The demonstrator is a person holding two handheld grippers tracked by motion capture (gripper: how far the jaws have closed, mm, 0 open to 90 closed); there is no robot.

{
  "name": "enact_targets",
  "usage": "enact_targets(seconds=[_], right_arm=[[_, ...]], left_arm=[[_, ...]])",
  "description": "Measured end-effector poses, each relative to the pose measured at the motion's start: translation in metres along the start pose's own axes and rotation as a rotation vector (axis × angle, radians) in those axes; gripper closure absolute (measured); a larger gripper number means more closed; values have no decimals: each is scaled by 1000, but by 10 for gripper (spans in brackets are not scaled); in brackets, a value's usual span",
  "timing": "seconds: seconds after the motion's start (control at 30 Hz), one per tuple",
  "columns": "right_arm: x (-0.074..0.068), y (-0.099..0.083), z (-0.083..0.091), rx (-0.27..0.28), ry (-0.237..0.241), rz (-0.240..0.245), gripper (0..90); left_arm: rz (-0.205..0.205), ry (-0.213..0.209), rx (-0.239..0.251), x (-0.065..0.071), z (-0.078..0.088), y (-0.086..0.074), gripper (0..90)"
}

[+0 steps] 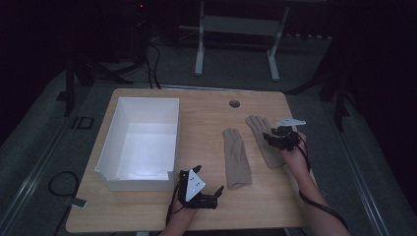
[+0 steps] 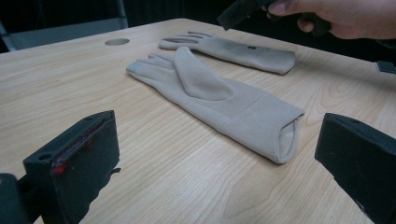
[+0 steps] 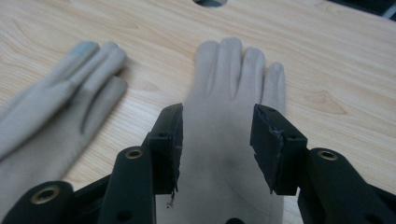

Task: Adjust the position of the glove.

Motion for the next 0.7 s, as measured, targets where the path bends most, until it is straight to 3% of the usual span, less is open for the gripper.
enact_targets(seconds=[0.13, 0.37, 0.43, 0.53, 0.7], right_arm=[[4, -5, -10, -6, 10, -26, 514], [2, -17, -33, -46, 0, 18, 511], [0, -22, -37, -32, 15, 20, 517], [4, -25, -39, -26, 55, -32, 594], [0, -25, -36, -35, 21, -13, 790]], left_arm=[[1, -1, 2, 0, 0, 0, 3], [6, 0, 1, 0, 0, 0, 3], [8, 1, 3, -1, 0, 0, 3], [9, 0, 3, -1, 0, 0, 2], [12, 0, 3, -1, 0, 0, 3]])
Point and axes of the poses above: each handheld gripper's, and its own axes: z roughly backward along the jaws, y roughly out of its top, x roughly to its right, the point moved 3 cm from there along -z, roughly forward along the jaws, and after that the axes turned 13 degrees about -y, right-handed, at the moved point
